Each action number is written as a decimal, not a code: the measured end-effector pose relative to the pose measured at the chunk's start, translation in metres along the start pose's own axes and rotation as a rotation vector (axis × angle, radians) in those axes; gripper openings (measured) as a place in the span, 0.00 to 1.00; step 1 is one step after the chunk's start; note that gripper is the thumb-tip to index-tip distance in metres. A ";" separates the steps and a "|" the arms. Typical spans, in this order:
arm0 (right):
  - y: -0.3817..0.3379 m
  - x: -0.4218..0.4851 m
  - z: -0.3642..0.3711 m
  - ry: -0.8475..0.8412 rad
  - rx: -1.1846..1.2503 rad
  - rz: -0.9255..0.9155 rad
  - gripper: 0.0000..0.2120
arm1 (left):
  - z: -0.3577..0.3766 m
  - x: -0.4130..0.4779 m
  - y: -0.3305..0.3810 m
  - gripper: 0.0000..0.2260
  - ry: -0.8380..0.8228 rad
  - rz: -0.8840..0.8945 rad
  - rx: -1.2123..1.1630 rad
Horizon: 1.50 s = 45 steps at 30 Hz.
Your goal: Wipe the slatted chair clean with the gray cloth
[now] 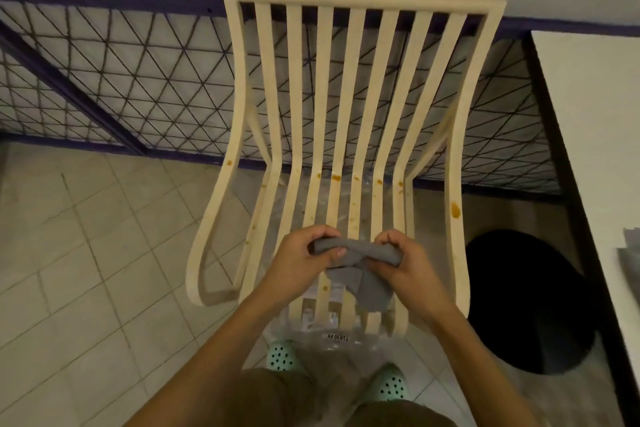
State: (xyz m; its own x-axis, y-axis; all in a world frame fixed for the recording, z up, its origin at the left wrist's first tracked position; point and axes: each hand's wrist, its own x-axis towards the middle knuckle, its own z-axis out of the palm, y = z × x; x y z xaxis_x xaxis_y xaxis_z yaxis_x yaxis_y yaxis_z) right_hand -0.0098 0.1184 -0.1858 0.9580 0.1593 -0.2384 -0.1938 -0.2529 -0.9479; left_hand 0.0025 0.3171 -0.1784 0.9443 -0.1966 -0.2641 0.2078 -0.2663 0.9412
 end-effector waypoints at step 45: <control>-0.005 0.130 0.146 -0.073 -0.108 -0.265 0.12 | -0.153 0.028 -0.155 0.17 0.657 0.023 0.376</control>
State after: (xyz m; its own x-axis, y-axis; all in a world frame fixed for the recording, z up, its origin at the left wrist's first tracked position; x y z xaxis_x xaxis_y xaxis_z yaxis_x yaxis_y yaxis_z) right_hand 0.0852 0.2802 -0.2427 0.9538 0.3005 -0.0036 0.0887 -0.2931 -0.9520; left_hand 0.0358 0.4973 -0.2994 0.9298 0.3653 0.0457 0.1960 -0.5962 0.7786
